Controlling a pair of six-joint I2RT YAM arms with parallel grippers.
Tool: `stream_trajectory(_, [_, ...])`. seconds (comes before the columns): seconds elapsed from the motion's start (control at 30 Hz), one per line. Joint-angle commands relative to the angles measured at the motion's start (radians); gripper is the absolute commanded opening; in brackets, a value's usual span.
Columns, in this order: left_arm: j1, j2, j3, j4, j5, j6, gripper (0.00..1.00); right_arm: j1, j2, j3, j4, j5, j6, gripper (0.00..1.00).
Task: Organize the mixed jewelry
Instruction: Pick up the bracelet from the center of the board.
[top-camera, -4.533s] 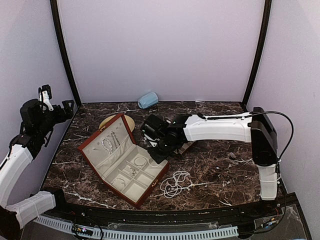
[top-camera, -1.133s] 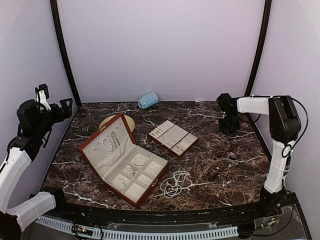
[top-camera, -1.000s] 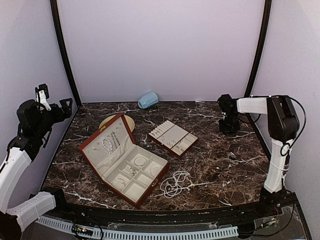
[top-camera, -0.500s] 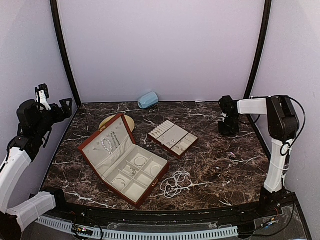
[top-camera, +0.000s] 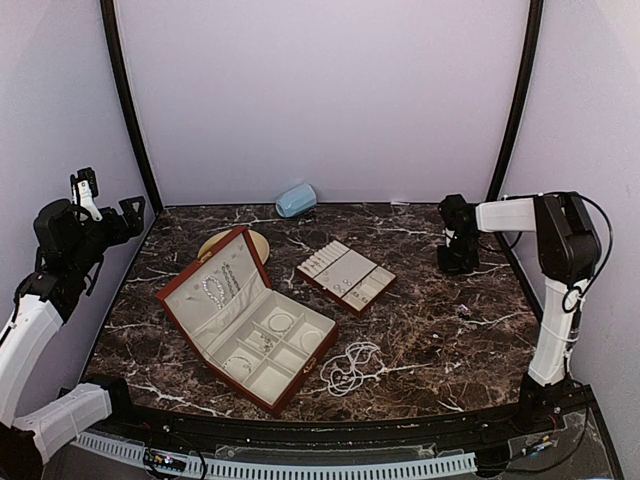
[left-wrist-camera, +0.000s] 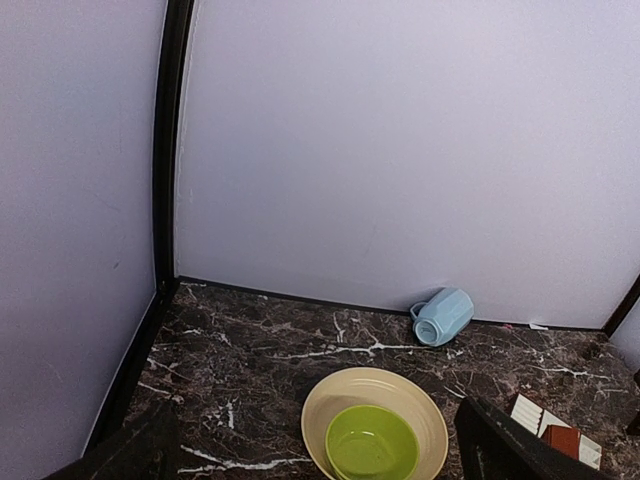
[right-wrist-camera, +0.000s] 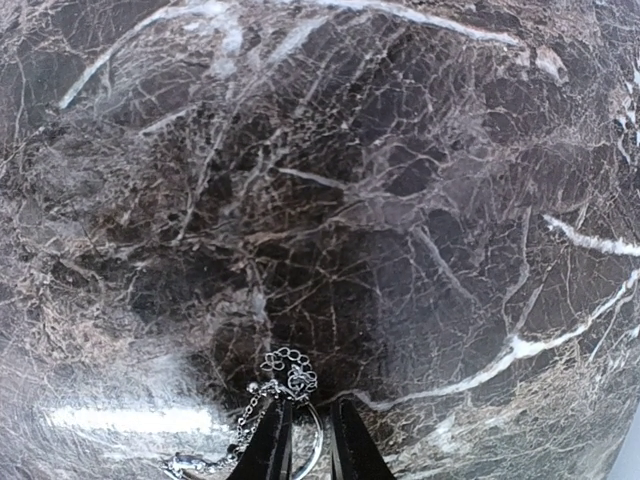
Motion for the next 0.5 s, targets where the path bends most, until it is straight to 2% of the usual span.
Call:
stream_trajectory(0.0, [0.004,-0.01,-0.004,0.004,0.0,-0.002,0.99,-0.002,-0.053,-0.026,-0.012,-0.006,0.013,0.16])
stream_trajectory(0.23, [0.004,-0.014,-0.003,0.004,0.001,-0.002,0.99,-0.002,-0.094,-0.033,-0.024,-0.013,0.015,0.16])
stream_trajectory(0.47, [0.005,-0.016,-0.004,0.004,0.001,-0.002,0.99,-0.002,-0.064,-0.054,-0.011,-0.017,0.02,0.14])
